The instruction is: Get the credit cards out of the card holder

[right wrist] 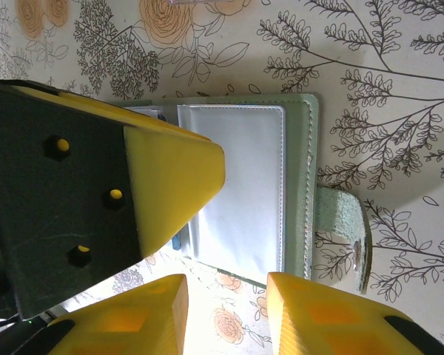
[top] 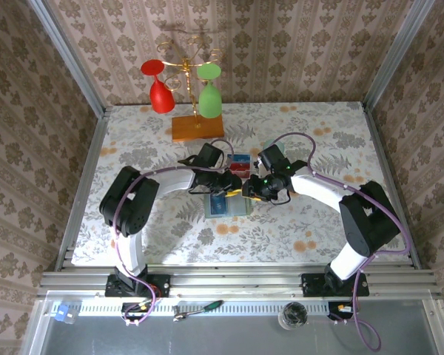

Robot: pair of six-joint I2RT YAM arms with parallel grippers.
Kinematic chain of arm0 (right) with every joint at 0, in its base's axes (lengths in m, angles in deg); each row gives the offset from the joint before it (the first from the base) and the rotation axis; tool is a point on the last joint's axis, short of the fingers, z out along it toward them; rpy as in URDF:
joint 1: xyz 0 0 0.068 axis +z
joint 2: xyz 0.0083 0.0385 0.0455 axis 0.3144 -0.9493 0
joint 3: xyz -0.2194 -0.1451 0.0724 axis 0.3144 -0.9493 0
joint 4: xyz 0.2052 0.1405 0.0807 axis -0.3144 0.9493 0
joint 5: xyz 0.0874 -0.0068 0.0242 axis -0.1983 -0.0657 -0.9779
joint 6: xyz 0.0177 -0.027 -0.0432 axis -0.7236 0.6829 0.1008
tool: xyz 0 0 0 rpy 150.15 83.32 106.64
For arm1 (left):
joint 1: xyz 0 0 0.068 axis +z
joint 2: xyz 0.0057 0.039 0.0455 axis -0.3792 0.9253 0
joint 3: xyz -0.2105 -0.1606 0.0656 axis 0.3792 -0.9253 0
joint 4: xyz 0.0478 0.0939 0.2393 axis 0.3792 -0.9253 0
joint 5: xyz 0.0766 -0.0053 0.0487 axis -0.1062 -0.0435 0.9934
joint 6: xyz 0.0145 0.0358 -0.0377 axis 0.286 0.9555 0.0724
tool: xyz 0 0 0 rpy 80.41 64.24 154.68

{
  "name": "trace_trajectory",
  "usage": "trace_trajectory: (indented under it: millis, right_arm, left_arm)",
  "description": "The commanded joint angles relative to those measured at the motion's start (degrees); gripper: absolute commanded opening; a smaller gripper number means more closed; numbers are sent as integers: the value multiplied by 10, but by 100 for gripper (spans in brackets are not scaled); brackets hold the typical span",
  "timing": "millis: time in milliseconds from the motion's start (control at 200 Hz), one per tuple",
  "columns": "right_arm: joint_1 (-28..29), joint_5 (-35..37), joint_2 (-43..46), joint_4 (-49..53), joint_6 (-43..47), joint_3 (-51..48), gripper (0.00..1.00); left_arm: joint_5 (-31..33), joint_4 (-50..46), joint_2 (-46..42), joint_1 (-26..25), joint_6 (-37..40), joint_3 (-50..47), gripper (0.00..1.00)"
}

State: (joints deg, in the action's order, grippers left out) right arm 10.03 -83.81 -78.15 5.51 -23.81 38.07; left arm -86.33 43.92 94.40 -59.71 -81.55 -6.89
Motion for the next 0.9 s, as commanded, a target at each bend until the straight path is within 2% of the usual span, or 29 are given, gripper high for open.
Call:
trace_trajectory:
  millis: [0,105,465,895]
  right_arm:
    - [-1,3,5,5,-7,11,34]
    - [-1,-2,0,-1,-11,8,34]
    - [23,-18,-41,-24,-30,26,33]
    - [58,-32,-110,-15,-31,90,32]
  left_arm:
    - [-10,-8,-4,6,3,2,25]
    - [-9,-6,-16,14,3,-13,20]
    - [2,-2,-71,44,11,-84,14]
    - [14,21,-142,81,8,-184,14]
